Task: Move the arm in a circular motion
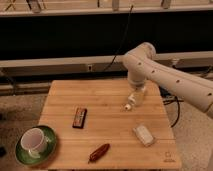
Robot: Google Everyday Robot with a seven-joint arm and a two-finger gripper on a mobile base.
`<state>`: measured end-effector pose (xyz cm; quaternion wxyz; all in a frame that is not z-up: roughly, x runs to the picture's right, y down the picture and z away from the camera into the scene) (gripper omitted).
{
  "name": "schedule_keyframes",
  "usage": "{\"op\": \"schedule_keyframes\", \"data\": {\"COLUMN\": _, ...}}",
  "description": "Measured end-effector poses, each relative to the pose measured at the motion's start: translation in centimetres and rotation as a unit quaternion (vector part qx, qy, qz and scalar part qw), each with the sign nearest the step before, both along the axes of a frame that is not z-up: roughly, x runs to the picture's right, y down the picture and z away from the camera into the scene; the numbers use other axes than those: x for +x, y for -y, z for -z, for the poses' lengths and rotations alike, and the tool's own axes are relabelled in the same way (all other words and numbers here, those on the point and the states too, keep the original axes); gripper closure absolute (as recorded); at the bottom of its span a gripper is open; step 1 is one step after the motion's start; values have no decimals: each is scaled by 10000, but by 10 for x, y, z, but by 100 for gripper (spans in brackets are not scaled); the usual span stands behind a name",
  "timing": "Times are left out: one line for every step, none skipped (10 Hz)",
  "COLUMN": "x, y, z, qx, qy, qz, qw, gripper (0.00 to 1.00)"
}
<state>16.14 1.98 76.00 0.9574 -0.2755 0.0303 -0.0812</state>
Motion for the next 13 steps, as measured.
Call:
{"op": "schedule_keyframes", "data": {"x": -5, "y": 2, "z": -3, "qx": 3, "qy": 19, "qz": 44, "qw": 10000, "gripper": 20}}
{"op": "schedule_keyframes", "data": {"x": -12, "y": 1, "z": -3, "qx": -4, "qy": 28, "qz": 68, "qw": 10000, "gripper": 20}}
{"op": "schedule_keyframes", "data": {"x": -24, "y": -3, "z": -1, "qx": -11, "qy": 31, "qz": 84, "qw": 10000, "gripper": 20}}
{"op": "schedule_keyframes", "data": {"x": -39, "y": -5, "z": 0, "qx": -14, "qy": 64, "qz": 116, "qw": 9999, "gripper": 20}}
{"op": "schedule_keyframes", "data": {"x": -51, "y": -5, "z": -1, "qx": -7, "qy": 101, "qz": 147, "qw": 9998, "gripper": 20}}
{"op": "schedule_keyframes", "data": {"x": -63, "y": -4, "z": -1, "qx": -2, "qy": 135, "qz": 169, "qw": 9998, "gripper": 20}}
{"op": "schedule_keyframes", "data": {"x": -64, "y": -6, "z": 0, "qx": -12, "qy": 119, "qz": 162, "qw": 9998, "gripper": 20}}
{"op": "schedule_keyframes", "data": {"x": -64, "y": -9, "z": 1, "qx": -30, "qy": 117, "qz": 157, "qw": 9998, "gripper": 20}}
{"op": "schedule_keyframes", "data": {"x": -59, "y": -10, "z": 2, "qx": -46, "qy": 129, "qz": 188, "qw": 9997, "gripper": 20}}
{"op": "schedule_keyframes", "data": {"x": -57, "y": -11, "z": 2, "qx": -43, "qy": 129, "qz": 212, "qw": 9997, "gripper": 20}}
{"op": "schedule_keyframes", "data": {"x": -62, "y": -11, "z": 2, "qx": -53, "qy": 173, "qz": 221, "qw": 9996, "gripper": 20}}
{"op": "schedule_keyframes", "data": {"x": -72, "y": -11, "z": 2, "qx": -43, "qy": 207, "qz": 245, "qw": 9995, "gripper": 20}}
{"op": "schedule_keyframes", "data": {"x": -90, "y": -9, "z": 1, "qx": -25, "qy": 256, "qz": 275, "qw": 9993, "gripper": 20}}
